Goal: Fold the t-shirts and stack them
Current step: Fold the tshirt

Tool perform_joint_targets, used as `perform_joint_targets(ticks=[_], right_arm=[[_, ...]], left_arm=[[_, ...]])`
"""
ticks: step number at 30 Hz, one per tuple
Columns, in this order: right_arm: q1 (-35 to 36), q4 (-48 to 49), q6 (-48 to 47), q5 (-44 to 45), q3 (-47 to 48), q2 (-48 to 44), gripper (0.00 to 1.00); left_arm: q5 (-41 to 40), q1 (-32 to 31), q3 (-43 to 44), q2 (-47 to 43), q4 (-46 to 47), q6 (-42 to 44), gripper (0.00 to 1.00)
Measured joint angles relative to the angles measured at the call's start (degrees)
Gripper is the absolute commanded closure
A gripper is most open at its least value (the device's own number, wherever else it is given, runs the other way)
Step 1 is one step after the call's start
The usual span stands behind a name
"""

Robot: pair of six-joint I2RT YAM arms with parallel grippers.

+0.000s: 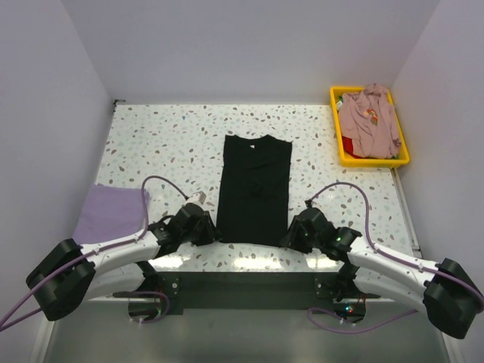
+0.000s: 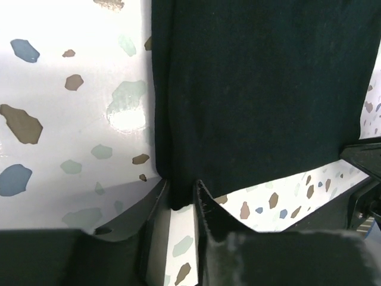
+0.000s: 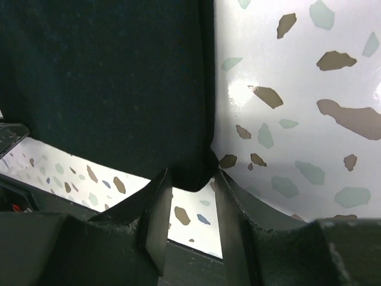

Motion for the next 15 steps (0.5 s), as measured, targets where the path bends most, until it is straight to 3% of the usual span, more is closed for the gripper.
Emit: perform_joint_targets(ticks=[3, 7, 10, 15], right_arm=[[0.0, -0.24, -0.55, 1.2, 0.0, 0.0, 0.76], [-0.07, -2.36, -1.95, 2.54, 0.83, -0.81, 0.95], [-0.07, -5.11, -3.63, 2.62, 2.49, -2.64, 1.0], [-0.07, -9.44, -6.6, 2.05, 5.44, -6.4, 1.0]], left_arm=[[0.83, 0.0, -0.24, 0.76, 0.92, -0.07, 0.94], [2.05, -0.02, -0.28, 0.83, 1.03, 0.07, 1.0], [2.86, -0.02, -0.28, -0.24, 0.02, 0.07, 1.0], [4.04, -0.02, 0.09, -4.44, -3.15, 0.04, 1.0]])
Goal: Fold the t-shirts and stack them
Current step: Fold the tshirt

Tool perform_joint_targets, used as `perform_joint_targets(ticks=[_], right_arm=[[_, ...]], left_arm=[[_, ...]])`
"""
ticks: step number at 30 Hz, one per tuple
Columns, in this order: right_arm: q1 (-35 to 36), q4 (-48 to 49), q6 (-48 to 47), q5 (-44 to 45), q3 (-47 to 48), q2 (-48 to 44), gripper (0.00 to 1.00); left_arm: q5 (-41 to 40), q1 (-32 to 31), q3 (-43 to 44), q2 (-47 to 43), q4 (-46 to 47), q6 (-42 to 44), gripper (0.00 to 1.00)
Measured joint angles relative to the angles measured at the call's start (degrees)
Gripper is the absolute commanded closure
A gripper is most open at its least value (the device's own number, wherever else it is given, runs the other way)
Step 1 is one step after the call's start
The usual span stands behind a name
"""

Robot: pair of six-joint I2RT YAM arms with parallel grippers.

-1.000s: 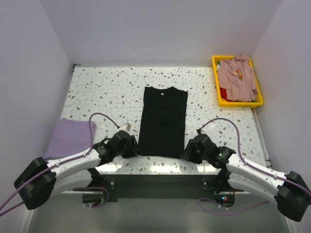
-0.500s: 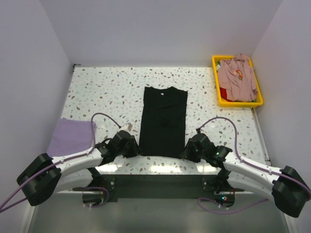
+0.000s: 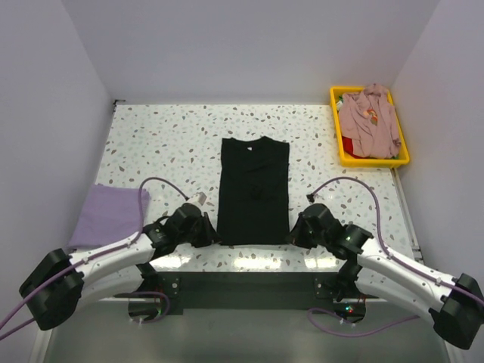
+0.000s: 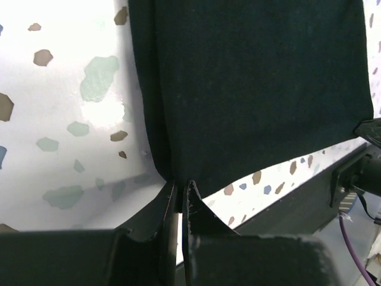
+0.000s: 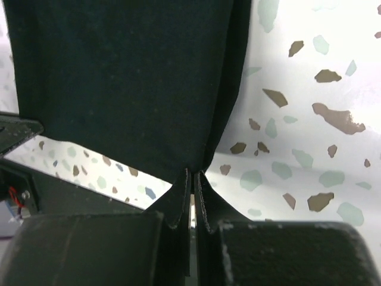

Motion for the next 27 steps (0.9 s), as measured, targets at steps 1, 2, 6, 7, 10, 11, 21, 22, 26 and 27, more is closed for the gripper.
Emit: perform_joint_targets(ticks=[1, 2, 6, 7, 10, 11, 21, 22, 26, 27], right_arm=[[0.0, -0.87, -0.57, -0.28, 0.46, -0.74, 1.0], [0.0, -1.95, -1.09, -0.81, 0.92, -1.53, 1.0], [-0.04, -6.36, -3.08, -2.4, 3.19, -4.13, 1.0], [-0.04, -7.48, -3.52, -2.75, 3.96, -4.7, 1.0], [-0.04, -10.14, -4.81, -3.89, 5.81, -6.38, 1.0], [-0.04, -10.93, -5.14, -4.09, 6.36, -6.86, 1.0], [-0.04, -18.01, -8.48, -0.94, 18.49, -4.81, 1.0], [-0.07, -18.12, -8.92, -0.37, 20.55, -4.17, 1.0], [-0.07, -18.4, -11.02, 2.36, 27.47, 0.04, 1.0], [-0.11, -18.23, -11.52, 3.08, 28.83, 1.29, 1.0]], left_arm=[[0.31, 0.0, 0.35, -0.83, -0.92, 0.02, 1.0], [0.5, 0.0, 0.68, -1.57, -1.79, 0.02, 1.0], [1.6, -0.11, 2.84, -6.16, -6.4, 0.02, 1.0], [1.66, -0.11, 3.45, -7.08, -7.48, 0.02, 1.0], [1.77, -0.11, 6.1, -10.23, -11.02, 0.04, 1.0], [1.77, -0.11, 6.95, -11.06, -11.91, 0.04, 1.0], [0.87, -0.11, 16.59, -9.92, -18.43, 1.27, 1.0], [0.72, -0.11, 17.38, -9.55, -18.67, 1.55, 1.0], [0.04, 0.07, 23.12, -5.73, -19.21, 2.75, 1.0], [0.09, 0.33, 24.61, -4.26, -19.02, 3.19, 1.0]])
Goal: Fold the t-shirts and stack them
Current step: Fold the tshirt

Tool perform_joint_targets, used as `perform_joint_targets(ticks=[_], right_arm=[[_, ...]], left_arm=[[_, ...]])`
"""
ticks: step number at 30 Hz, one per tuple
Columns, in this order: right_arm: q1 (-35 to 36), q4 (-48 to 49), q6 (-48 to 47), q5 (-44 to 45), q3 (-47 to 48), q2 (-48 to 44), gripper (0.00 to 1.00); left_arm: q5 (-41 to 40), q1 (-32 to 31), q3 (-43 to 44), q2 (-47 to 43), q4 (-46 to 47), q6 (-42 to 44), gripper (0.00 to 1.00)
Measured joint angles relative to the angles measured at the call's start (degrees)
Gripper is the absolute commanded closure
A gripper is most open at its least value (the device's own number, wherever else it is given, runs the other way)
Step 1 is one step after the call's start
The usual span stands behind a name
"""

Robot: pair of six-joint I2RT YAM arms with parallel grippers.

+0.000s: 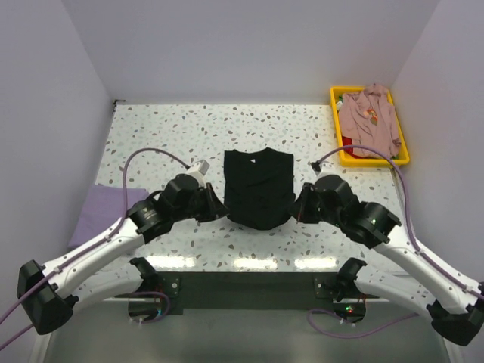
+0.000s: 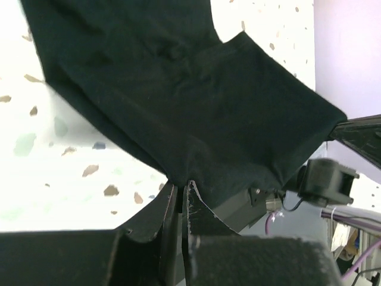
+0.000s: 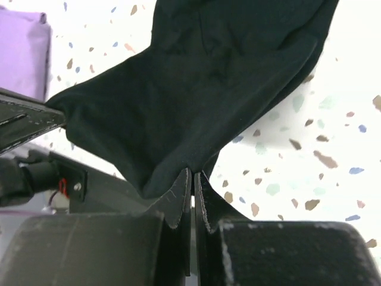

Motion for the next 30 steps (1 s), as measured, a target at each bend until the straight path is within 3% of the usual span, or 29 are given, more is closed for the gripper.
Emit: perform_joint_targets(ticks=[7, 16, 22, 24, 25, 28, 30], right_arm=[[-4.39, 2.86, -3.98, 2.78, 5.77, 12.46, 1.0], [-21.81, 9.03, -7.76, -5.4, 12.92, 25.97, 1.0], [-29.2, 12.81, -9.35, -11.89, 25.97, 41.07, 1.0], [-31.23, 14.08, -9.51, -13.97, 31.15, 47.6, 0.92], [-32.13, 15.02, -9.64, -14.99, 33.9, 51.21, 0.88], [-34.49, 16.94, -9.7, -17.0, 40.44, 60.89, 0.74], [-36.22, 18.91, -9.51, -18.67, 43.06, 66.88, 0.66]], left_arm=[[2.45, 6.21, 5.64, 9.09, 2.78, 2.58, 1.0], [10.05, 18.01, 13.62, 23.67, 9.68, 4.81, 1.0], [14.75, 24.68, 27.17, 38.45, 13.68, 5.81, 0.99], [16.74, 26.82, 32.46, 45.33, 15.52, 6.16, 0.85], [17.59, 27.85, 35.3, 49.16, 16.9, 6.43, 0.66], [21.59, 30.58, 41.94, 60.24, 22.56, 6.58, 0.46], [25.09, 32.41, 45.44, 67.36, 26.03, 6.01, 0.41]])
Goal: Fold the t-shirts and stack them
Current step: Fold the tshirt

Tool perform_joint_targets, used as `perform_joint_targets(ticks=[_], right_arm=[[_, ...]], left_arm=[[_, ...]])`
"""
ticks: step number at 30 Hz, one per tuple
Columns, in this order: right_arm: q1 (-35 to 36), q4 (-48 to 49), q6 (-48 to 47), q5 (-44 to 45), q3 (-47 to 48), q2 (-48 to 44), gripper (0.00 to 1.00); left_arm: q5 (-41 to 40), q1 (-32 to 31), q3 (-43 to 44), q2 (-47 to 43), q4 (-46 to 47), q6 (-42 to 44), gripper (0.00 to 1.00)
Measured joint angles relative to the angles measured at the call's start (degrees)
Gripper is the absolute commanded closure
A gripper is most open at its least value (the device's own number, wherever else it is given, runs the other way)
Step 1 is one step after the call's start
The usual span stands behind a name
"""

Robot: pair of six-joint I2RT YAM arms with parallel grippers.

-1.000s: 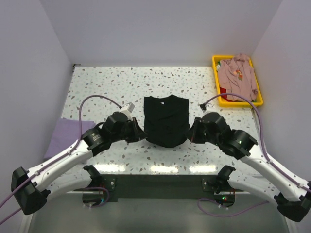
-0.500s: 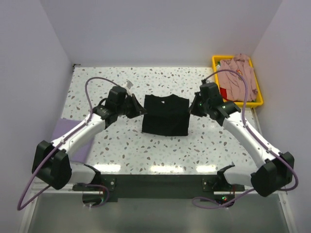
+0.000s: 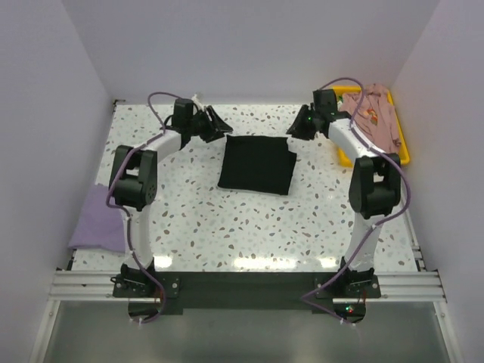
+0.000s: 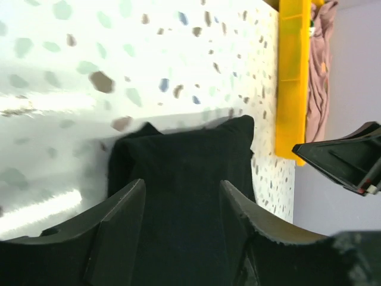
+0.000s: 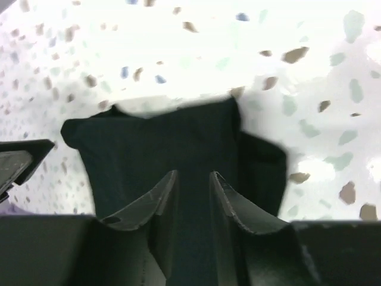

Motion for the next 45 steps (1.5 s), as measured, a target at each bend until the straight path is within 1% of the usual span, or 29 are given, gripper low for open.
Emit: perform_joint_targets(ticks=[3, 5, 6, 10, 13, 16, 21, 25, 28, 32, 39, 42, 43, 45], right_arm=[[-2.71, 0.7, 0.17, -1.6, 0.17, 5.57, 0.6], [-3.96, 0.66, 0.13, -1.7, -0.94, 6.49, 0.54], [-4.52, 0.57, 0.07, -1.68, -1.88, 6.43, 0.53], [-4.87, 2.58, -0.22, -1.7, -5.16, 4.07, 0.53], [-3.1, 3.74, -1.05, -1.66, -4.96, 3.63, 0.53], [-0.9, 4.55, -1.97, -1.49, -4.79, 3.76, 0.53], [1.64, 5.86, -4.11, -0.28, -1.29, 6.71, 0.51], [1.4, 6.69, -5.42, 1.25, 1.03, 10.29, 0.51], [1.14, 6.99, -6.01, 2.32, 3.19, 13.42, 0.5], [1.03, 7.39, -6.36, 2.51, 3.85, 15.93, 0.5], [1.03, 9.51, -6.29, 1.73, 4.74, 17.09, 0.51], [1.11, 11.04, -5.88, -0.17, 5.16, 17.99, 0.51], [1.25, 11.28, -5.79, -0.79, 5.77, 18.49, 0.51], [1.57, 11.67, -5.73, -1.88, 7.32, 19.67, 0.51]], left_arm=[[3.23, 2.05, 2.64, 6.84, 2.36, -0.22, 0.38], [3.85, 2.91, 2.75, 7.87, 2.19, -0.04, 0.38], [3.87, 3.19, 2.75, 7.85, 2.14, -0.02, 0.38], [3.43, 3.23, 1.09, 4.35, 3.17, 0.0, 0.41], [3.13, 2.93, -0.96, 1.51, 4.09, 0.04, 0.43], [3.06, 2.6, -1.9, 0.85, 4.98, 0.46, 0.42], [2.75, 2.12, -2.36, 1.73, 4.7, 2.51, 0.39], [1.88, 1.55, -1.81, 3.37, 4.07, 4.66, 0.38], [0.44, 0.83, 0.52, 5.88, 2.32, 6.49, 0.38], [-0.92, 0.15, 2.1, 7.91, 0.66, 8.07, 0.38], [-1.2, -0.26, 3.61, 10.32, 1.07, 8.94, 0.43], [-1.07, -0.55, 3.61, 10.88, 1.95, 8.7, 0.47], [-1.07, -0.68, 3.23, 10.93, 2.78, 8.17, 0.5], [-1.36, -1.03, 1.38, 10.56, 5.29, 7.13, 0.52]])
